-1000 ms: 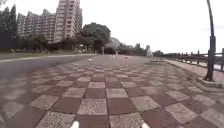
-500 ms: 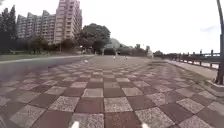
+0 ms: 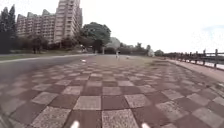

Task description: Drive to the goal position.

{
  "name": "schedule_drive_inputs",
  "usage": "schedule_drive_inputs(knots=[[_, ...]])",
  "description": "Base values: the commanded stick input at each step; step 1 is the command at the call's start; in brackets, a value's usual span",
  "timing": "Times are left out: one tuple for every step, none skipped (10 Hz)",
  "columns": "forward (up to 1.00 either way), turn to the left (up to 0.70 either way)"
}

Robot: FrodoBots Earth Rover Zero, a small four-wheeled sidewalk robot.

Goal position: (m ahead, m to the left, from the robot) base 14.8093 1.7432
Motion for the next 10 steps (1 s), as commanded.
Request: schedule_drive_inputs(knots=[[0.7,0.0],[0.7,0.0],[0.7,0.0],[0.7,0.0],[0.7,0.0],[0.7,0.0],[0.7,0.0],[0.7,0.0],[0.7,0.0],[0.7,0.0]])
